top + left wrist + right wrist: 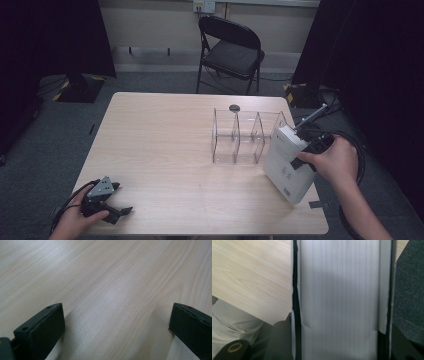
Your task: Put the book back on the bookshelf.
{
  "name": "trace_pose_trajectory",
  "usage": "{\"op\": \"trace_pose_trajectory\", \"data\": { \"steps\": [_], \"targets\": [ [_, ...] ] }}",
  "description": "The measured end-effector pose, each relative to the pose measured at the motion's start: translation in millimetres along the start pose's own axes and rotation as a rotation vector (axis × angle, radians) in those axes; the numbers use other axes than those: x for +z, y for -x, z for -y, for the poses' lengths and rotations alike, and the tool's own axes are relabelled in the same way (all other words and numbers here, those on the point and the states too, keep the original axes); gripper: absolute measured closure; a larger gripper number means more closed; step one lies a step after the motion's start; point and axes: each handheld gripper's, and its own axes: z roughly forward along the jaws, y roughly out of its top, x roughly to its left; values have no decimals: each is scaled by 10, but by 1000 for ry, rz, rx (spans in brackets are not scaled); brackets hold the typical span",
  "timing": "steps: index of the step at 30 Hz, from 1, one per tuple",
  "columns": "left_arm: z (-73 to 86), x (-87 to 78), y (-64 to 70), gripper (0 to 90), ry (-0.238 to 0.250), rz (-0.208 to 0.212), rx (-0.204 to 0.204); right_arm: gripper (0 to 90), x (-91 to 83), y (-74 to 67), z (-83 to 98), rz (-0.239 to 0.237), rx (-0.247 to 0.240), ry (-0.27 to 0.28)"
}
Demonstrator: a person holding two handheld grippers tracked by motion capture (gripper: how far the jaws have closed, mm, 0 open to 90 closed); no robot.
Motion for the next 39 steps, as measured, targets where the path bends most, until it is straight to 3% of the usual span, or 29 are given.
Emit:
{"op": "trace_pose_trajectory", "data": {
  "steps": [24, 30, 39],
  "targets": [
    [1, 0, 2, 0, 0, -1, -1, 527, 44, 67, -307, 23, 98, 3],
    [1, 0, 2, 0, 0, -1, -1, 527, 89, 100, -387, 9, 124, 3],
    [1, -1, 1, 0, -1, 0, 0, 527, 129, 144, -514, 22, 138, -15]
  ]
}}
